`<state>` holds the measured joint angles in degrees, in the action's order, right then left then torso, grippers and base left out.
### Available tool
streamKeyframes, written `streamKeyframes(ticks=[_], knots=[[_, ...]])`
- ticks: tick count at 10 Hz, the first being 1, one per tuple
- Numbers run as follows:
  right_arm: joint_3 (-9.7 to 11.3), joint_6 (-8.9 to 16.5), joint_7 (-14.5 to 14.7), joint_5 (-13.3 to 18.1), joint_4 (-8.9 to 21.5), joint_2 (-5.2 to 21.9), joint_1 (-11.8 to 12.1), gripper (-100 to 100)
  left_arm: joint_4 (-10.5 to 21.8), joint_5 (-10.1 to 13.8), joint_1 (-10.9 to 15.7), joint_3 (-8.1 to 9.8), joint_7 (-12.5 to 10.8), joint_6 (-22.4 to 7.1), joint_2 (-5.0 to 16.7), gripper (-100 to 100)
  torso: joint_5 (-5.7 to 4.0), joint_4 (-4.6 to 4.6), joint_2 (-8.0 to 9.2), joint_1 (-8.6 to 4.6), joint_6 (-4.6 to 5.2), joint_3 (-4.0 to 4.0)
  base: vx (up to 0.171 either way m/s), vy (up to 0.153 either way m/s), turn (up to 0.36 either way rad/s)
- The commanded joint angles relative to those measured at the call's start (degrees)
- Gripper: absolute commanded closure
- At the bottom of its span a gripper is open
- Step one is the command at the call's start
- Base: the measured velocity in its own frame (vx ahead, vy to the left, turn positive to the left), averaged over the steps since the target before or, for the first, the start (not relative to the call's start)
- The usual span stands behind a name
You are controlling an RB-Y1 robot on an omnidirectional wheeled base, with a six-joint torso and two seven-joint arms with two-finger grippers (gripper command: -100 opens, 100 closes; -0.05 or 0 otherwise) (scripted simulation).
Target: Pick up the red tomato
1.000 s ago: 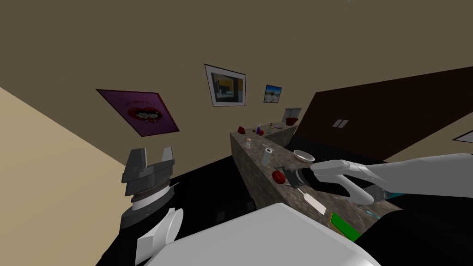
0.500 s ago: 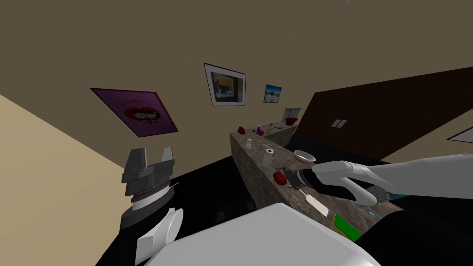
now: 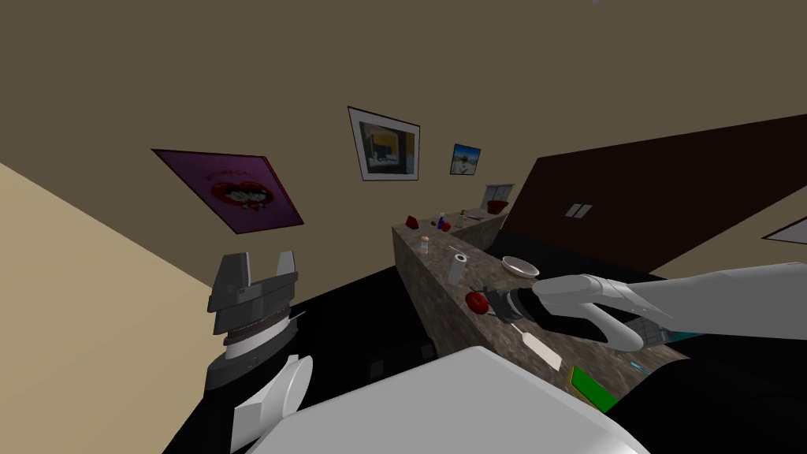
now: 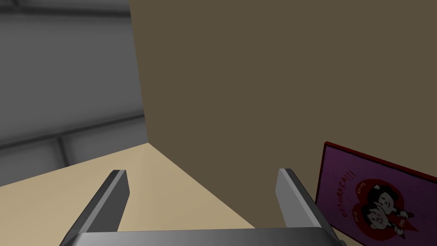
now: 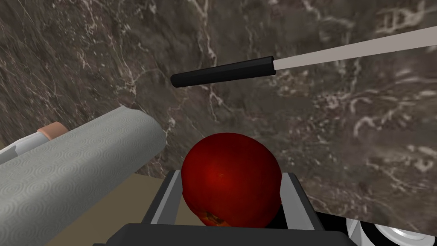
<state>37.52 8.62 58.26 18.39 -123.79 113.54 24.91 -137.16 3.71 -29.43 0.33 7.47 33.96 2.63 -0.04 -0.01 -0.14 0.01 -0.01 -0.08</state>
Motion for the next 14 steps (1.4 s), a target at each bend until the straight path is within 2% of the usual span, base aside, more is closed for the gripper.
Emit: streamKeyframes(ticks=[1, 2, 3, 4, 5, 6, 7, 8, 9, 10, 11, 13, 14], knots=[[0.0, 0.0, 0.0, 0.0, 0.0, 0.0, 0.0, 100, 0.0, 0.0, 0.0, 0.0, 0.0, 0.0, 0.0, 0, 0.0, 0.0, 0.0, 0.0, 0.0, 0.0, 0.0, 0.0, 0.0], [0.0, 0.0, 0.0, 0.0, 0.0, 0.0, 0.0, 0, 0.0, 0.0, 0.0, 0.0, 0.0, 0.0, 0.0, 0, 0.01, 0.01, 0.01, 0.0, 0.0, 0.01, 0.0, 0.0, 0.0], [-1.8, 0.9, 2.8, -2.9, -0.6, 0.0, 0.8, 100, 0.0, 0.0, 0.0, 0.0, 0.0, 0.0, 0.0, 0, 0.01, 0.01, 0.01, 0.01, 0.0, 0.01, -0.043, -0.026, 0.054], [-1.8, 0.9, 2.8, -3.4, -0.6, 0.0, 0.8, 100, 0.0, 0.0, 0.0, 0.0, 0.0, 0.0, 0.0, 0, -0.01, 0.04, 0.1, -0.06, -0.05, 0.06, -0.043, -0.031, 0.056], [-3.8, 1.9, 6.0, -6.5, -1.2, 0.0, 1.8, 100, 0.0, 0.0, 0.0, 0.0, 0.0, 0.0, 0.0, 0, -0.01, 0.05, 0.13, -0.09, -0.04, 0.08, -0.045, -0.041, 0.057], [-3.8, 1.9, 6.0, -7.6, -1.2, 0.0, 1.8, 100, 0.0, 0.0, 0.0, 0.0, 0.0, 0.0, 0.0, 0, 0.0, 0.07, 0.15, -0.12, -0.06, 0.1, -0.036, -0.031, 0.038], [-5.8, 2.9, 8.6, -9.6, -1.8, -0.1, 2.8, 100, 0.0, 0.0, 0.0, 0.0, 0.0, 0.0, 0.0, 0, 0.0, 0.07, 0.15, -0.09, -0.03, 0.11, -0.045, -0.024, 0.06], [-5.8, 2.9, 9.2, -11.8, -1.8, -0.1, 2.8, 100, 0.0, 0.0, 0.0, 0.0, 0.0, 0.0, 0.0, 0, 0.01, 0.08, 0.17, -0.05, -0.05, 0.12, -0.037, -0.024, 0.04], [-7.9, 3.9, 11.7, -13.6, -2.4, -0.1, 3.7, 100, 0.0, 0.0, 0.0, 0.0, 0.0, 0.0, 0.0, 0, 0.02, 0.08, 0.16, -0.06, -0.01, 0.12, -0.046, -0.029, 0.058], [-7.9, 3.9, 12.3, -15.6, -2.4, -0.1, 3.7, 100, 0.0, 0.0, 0.0, 0.0, 0.0, 0.0, 0.0, 0, 0.02, 0.09, 0.19, -0.06, -0.04, 0.13, -0.04, -0.024, 0.031], [-9.9, 4.9, 14.6, -17.3, -3.0, -0.1, 4.7, 100, 0.0, 0.0, 0.0, 0.0, 0.0, 0.0, 0.0, 0, 0.02, 0.09, 0.19, -0.05, 0.01, 0.14, -0.045, -0.033, 0.051], [-9.9, 4.9, 15.5, -20.1, -3.0, -0.1, 4.7, 100, 0.0, 0.0, 0.0, 0.0, 0.0, 0.0, 0.0, 0, 0.03, 0.1, 0.2, -0.05, -0.01, 0.15, -0.028, -0.018, 0.021], [-11.9, 5.9, 17.9, -21.8, -3.6, -0.2, 5.7, 100, 0.0, 0.0, 0.0, 0.0, 0.0, 0.0, 0.0, 0, 0.04, 0.09, 0.15, 0.0, 0.02, 0.12, -0.028, -0.016, 0.061]])
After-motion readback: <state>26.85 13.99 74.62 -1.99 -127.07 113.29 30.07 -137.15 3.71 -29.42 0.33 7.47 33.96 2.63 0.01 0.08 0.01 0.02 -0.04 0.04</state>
